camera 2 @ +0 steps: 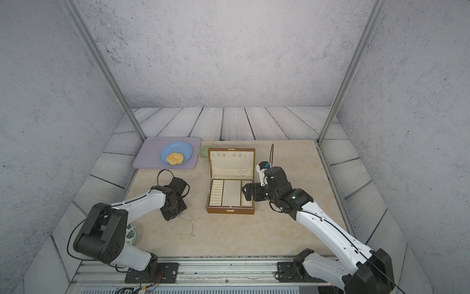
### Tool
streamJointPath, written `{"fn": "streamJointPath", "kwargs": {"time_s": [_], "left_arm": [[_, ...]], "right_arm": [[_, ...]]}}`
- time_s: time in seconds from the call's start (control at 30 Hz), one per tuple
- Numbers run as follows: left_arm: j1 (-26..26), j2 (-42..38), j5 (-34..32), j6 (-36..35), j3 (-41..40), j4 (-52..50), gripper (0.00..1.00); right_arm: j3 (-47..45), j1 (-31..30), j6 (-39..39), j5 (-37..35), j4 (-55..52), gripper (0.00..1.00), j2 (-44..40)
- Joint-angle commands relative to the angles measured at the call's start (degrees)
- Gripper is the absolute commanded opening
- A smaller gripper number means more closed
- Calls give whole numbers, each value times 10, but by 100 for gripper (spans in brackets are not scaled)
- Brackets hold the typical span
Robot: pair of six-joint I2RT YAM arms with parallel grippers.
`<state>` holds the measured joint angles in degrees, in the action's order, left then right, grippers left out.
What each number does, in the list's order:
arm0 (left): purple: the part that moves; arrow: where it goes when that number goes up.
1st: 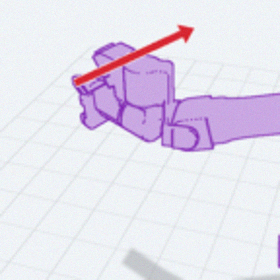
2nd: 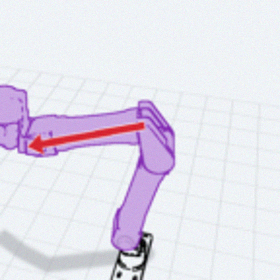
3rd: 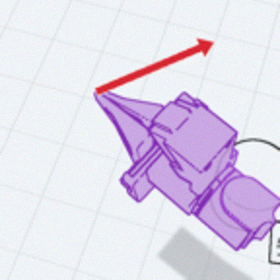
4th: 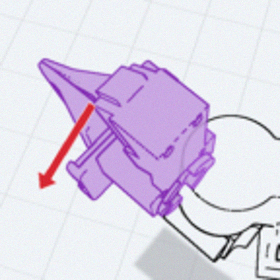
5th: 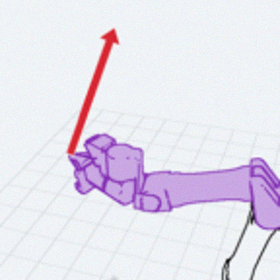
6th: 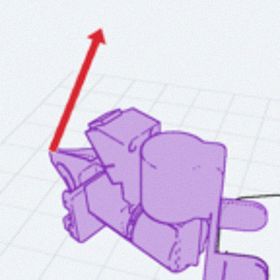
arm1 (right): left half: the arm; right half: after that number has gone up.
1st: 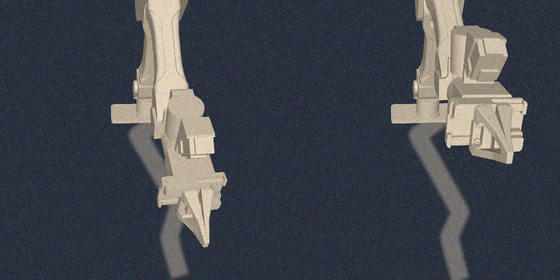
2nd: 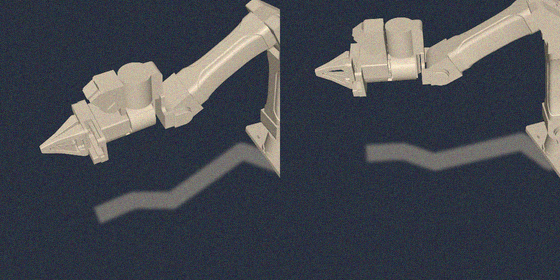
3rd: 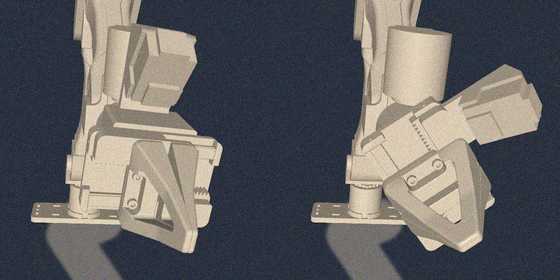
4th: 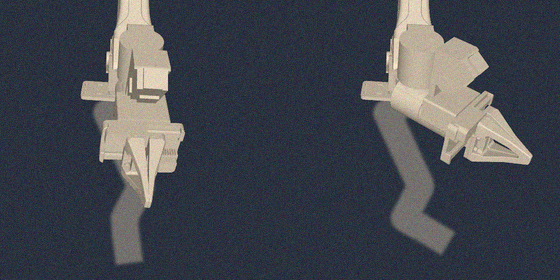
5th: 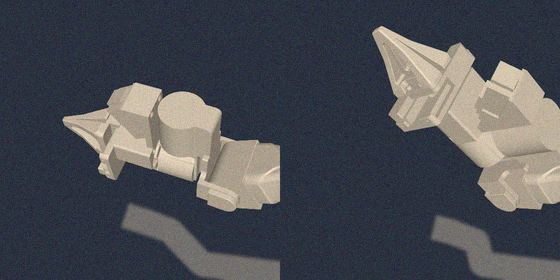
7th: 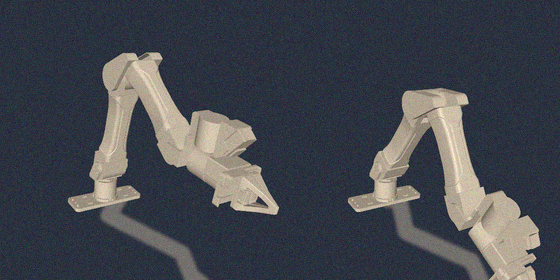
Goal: Put jewelry chain into jewelry box
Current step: Pick up the necklace from the center of the board.
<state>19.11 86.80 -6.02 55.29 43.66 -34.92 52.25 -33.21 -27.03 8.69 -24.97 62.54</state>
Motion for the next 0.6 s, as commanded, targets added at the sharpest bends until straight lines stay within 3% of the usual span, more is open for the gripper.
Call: {"fn": "streamJointPath", "kwargs": {"time_s": [0.0,0.2,0.57], "left_arm": [[-5,27,14,7,-33,12,0],[-4,-19,5,-5,-9,-21,0],[2,-192,22,-37,88,-93,0]], "right_arm": [[10,-4,6,-1,-1,99,-4],[10,-4,6,-7,-3,99,-5],[26,-4,9,-12,0,99,-1]]}}
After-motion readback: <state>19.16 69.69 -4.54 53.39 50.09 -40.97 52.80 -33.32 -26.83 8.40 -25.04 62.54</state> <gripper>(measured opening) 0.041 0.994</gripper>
